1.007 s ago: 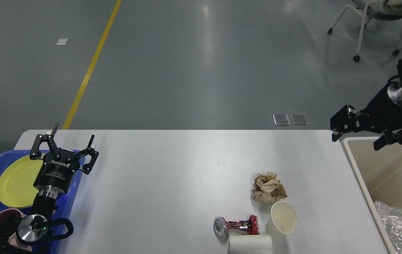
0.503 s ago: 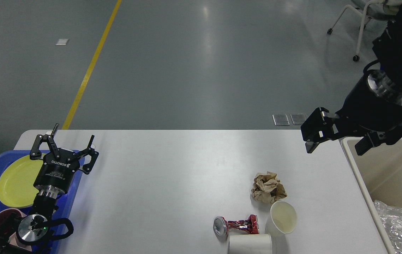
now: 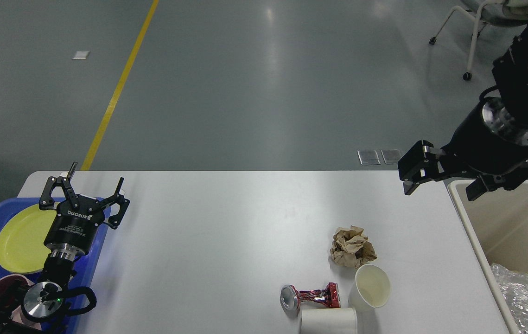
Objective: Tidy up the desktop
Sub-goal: 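Raise the right gripper and lower it onto the crumpled tissue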
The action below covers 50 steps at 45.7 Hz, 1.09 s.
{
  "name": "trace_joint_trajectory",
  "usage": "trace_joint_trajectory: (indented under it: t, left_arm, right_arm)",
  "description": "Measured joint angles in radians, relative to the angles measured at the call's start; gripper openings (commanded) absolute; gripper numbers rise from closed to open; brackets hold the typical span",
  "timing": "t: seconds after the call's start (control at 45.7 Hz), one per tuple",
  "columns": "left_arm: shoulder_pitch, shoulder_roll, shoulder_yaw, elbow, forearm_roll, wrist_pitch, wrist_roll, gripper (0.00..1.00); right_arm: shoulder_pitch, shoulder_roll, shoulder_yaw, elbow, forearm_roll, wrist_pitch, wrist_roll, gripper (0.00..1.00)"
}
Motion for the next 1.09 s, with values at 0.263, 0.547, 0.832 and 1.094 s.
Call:
trace_joint_trajectory:
  t: [0.263, 0.547, 0.832, 1.094]
  left_arm:
    - [0.000, 0.000, -0.001, 0.000, 0.000, 0.000, 0.000, 0.96]
    - [0.000, 0.000, 0.000, 0.000, 0.000, 0.000, 0.000, 0.96]
    - [0.000, 0.000, 0.000, 0.000, 0.000, 0.000, 0.000, 0.96]
    - [0.000, 0.000, 0.000, 0.000, 0.000, 0.000, 0.000, 0.96]
  right_arm:
    - [-0.281, 0.052, 0.072, -0.125, 0.000, -0.178, 0.000, 1.00]
    - [-0.732, 0.202, 0.151, -0.518, -0.001, -0.207, -0.004, 1.00]
    - [-1.046, 0.272, 0.255, -0.834, -0.003, -0.219, -0.003, 1.00]
    - [-1.197, 0.316, 0.262, -1.004, -0.009, -0.219, -0.003, 1.00]
